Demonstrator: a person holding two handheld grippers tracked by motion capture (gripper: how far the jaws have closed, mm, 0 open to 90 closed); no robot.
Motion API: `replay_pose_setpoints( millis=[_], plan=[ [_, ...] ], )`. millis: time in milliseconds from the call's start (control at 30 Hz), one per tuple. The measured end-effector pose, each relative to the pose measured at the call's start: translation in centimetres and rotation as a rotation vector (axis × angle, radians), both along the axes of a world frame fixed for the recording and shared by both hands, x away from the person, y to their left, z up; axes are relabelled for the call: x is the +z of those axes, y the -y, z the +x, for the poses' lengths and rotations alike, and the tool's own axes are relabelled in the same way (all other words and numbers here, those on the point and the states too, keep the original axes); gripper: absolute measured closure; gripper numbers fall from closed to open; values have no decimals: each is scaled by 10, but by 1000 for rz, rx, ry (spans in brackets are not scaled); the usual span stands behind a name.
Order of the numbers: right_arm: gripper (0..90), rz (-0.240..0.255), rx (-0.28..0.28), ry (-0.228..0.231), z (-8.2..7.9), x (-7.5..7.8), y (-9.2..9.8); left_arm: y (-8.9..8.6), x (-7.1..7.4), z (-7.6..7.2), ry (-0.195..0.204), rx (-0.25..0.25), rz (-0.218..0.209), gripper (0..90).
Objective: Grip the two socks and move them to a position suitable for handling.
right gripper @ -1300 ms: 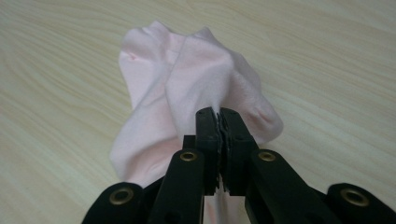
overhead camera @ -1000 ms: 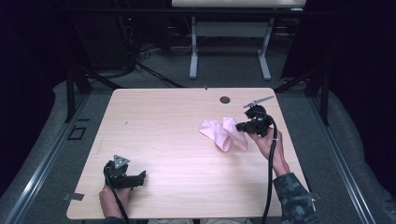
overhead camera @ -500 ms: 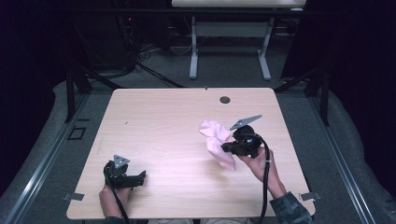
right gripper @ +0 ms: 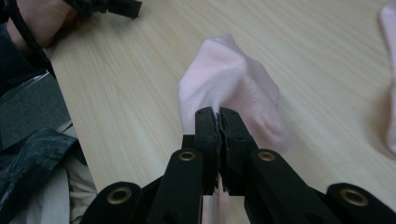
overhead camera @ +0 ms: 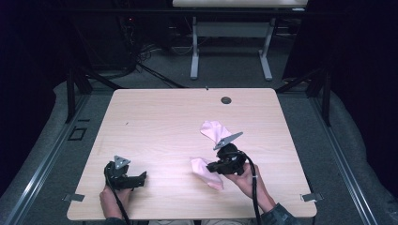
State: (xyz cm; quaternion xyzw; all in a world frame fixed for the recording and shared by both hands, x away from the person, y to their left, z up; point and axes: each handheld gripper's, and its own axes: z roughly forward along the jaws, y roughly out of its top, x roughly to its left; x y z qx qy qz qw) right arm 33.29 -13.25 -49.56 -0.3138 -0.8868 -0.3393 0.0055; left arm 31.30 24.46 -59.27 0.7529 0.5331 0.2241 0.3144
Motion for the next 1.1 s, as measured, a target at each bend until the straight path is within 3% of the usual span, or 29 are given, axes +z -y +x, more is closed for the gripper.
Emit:
replay_pose_setpoints(
  millis=[67,267,300,333,367,400,433,467,500,533,667,700,767,867,900,1100],
  plan=[
    [865,-11,32,-23,-3,-12,-13,0,0,0,0,-1,0,4],
    [837,-28,64,-58,-7,-29,-30,0,0,0,0,0,1,4],
    [780,-41,73,-60,-7,-32,-32,0,0,0,0,0,0,4],
    [590,-28,71,-60,-7,-36,-32,0,0,0,-1,-1,1,4],
    [516,-29,79,-61,-7,-35,-30,0,0,0,-1,-1,0,4],
    [516,-29,79,-61,-7,-35,-30,0,0,0,-1,-1,0,4],
    [434,-20,76,-55,-7,-33,-28,0,0,0,-1,-1,0,4],
    [291,-6,55,-32,-6,-25,-22,0,0,0,0,-1,1,4],
    [291,-6,55,-32,-6,-25,-22,0,0,0,-1,-1,1,4],
    [189,0,29,-4,-3,-16,-13,0,0,0,-1,-1,1,4],
    [119,4,-25,27,9,-3,2,0,0,0,-1,-2,2,4],
    [43,8,-74,32,22,3,11,0,0,0,-2,-2,2,4],
    [19,-4,-93,33,28,4,14,0,0,0,-2,-2,2,4],
    [0,-25,-179,36,58,7,31,0,0,0,-2,-2,2,4],
    [0,-25,-179,36,58,7,31,0,0,0,-2,-2,2,4],
    [0,-46,-271,-2,95,-2,41,0,0,0,-2,-2,2,4]
  ],
)
